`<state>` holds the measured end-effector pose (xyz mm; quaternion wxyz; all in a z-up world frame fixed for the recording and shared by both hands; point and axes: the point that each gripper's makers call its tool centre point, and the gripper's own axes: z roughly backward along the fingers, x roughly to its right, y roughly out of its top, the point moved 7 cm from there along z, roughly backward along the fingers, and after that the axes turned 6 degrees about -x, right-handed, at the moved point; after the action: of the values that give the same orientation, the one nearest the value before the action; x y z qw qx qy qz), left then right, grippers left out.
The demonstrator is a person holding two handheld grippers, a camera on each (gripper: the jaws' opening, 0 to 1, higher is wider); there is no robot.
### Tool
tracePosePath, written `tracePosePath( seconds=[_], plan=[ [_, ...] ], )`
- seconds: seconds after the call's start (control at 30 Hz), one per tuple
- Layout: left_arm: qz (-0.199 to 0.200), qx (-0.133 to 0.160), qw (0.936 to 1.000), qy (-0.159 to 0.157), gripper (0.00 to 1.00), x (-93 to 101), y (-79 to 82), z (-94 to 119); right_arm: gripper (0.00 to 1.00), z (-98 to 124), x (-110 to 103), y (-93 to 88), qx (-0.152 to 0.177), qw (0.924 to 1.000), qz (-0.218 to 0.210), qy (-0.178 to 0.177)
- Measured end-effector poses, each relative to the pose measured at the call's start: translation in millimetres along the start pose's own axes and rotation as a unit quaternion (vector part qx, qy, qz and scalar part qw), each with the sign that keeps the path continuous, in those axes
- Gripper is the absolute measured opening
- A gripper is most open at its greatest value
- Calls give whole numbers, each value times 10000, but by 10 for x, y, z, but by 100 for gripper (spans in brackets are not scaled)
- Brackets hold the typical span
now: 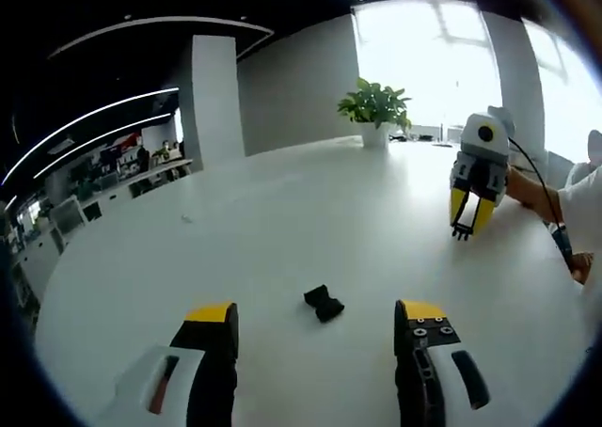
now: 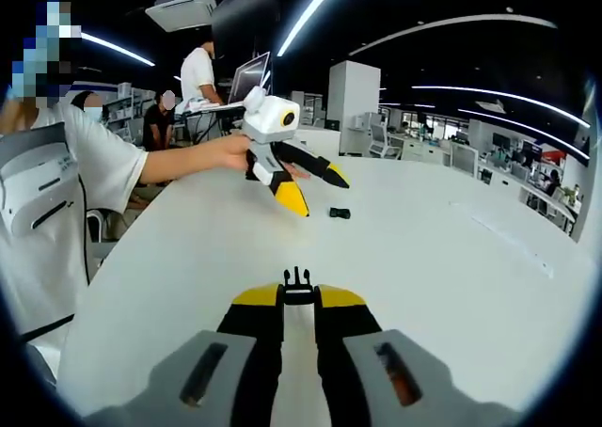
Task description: Snap the two parts of the plastic buckle together until the buckle closes and remains connected.
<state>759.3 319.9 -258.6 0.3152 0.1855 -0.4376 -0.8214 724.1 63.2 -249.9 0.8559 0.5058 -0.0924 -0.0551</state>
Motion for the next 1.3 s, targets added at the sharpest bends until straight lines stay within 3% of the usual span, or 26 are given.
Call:
tracePosePath(
  seconds=[0.17, 0.4, 0.7, 1.17, 1.3],
  plan=[
    [70, 86, 9998, -134, 58, -34, 9, -50, 11, 9, -8, -1, 13, 10000, 2, -35],
    [-67, -31, 9998, -168, 49, -79, 3, -109, 11, 14, -10, -5, 24, 10000, -12, -48],
    [-38, -38, 9999, -150, 27, -56, -3, -106, 11, 31, -7, -10, 39, 10000, -18, -63],
    [-17, -6, 9993, -385, 14, 11, -19, -123, 11, 50, -19, -22, 72, 9999, -27, -71],
    [-22, 46, 9991, -416, 6, 22, -27, -118, 11, 50, -27, -20, 80, 9999, -20, -80]
  ],
)
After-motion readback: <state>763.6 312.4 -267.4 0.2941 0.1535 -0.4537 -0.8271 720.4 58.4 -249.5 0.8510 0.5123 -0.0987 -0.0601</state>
